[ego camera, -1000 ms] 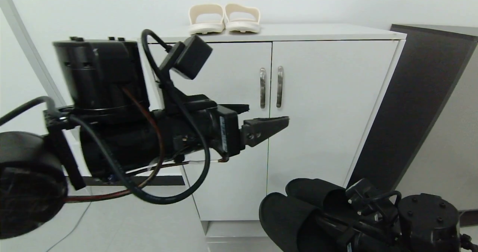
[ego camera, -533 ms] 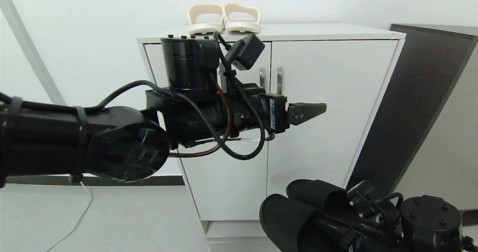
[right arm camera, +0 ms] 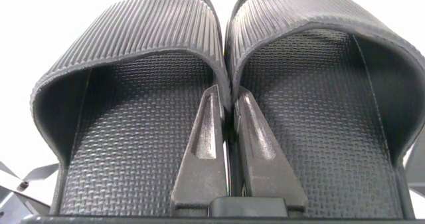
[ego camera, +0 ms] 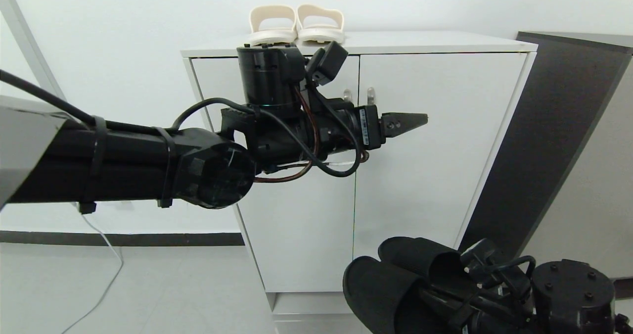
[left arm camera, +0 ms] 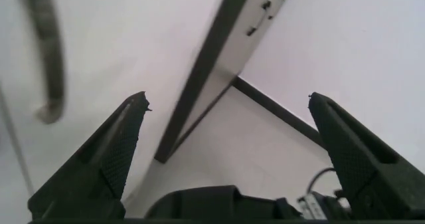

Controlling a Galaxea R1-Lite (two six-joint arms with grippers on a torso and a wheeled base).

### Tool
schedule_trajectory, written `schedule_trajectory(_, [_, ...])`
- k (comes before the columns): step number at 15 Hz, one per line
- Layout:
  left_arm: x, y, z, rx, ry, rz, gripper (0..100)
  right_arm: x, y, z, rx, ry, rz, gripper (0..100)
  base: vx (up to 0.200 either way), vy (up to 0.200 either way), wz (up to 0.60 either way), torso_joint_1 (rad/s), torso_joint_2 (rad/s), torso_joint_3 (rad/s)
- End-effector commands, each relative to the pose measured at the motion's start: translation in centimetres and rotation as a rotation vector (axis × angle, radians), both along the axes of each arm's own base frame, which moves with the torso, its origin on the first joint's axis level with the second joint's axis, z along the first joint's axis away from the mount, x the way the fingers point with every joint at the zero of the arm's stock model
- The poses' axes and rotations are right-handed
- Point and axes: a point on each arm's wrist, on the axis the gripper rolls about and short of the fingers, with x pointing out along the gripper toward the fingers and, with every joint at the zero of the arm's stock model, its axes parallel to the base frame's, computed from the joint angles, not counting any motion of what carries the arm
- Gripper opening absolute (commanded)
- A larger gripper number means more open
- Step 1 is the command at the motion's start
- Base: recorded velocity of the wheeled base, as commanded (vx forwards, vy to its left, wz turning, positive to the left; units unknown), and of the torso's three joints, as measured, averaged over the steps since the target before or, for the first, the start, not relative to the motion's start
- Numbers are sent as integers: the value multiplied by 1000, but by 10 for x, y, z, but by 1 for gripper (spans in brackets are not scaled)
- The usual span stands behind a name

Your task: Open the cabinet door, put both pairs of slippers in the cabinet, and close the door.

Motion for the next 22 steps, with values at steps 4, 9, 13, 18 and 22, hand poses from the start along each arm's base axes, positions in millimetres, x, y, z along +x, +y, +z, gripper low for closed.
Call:
schedule_trajectory(4, [16, 15, -4, 22, -23, 110, 100, 0, 0, 0, -2, 0, -1, 0, 0, 0, 0, 0, 0, 0])
schedule_trajectory(9, [32, 9, -8, 22, -36, 142, 100, -1, -1, 0, 0, -2, -1, 0, 0, 0, 0, 0, 0, 0])
schedule_trajectory(13, [46, -3, -15, 29, -28, 142, 100, -1, -1, 0, 1, -3, -1, 0, 0, 0, 0, 0, 0, 0])
schedule_trajectory(18, [52, -7, -18, 35, -18, 142, 0, -1, -1, 0, 3, -5, -2, 0, 0, 0, 0, 0, 0, 0])
schedule_trajectory(22, [37, 1, -13, 40, -15, 139, 0, -11, -5, -2, -8, 3, 47, 0, 0, 0, 0, 0, 0, 0])
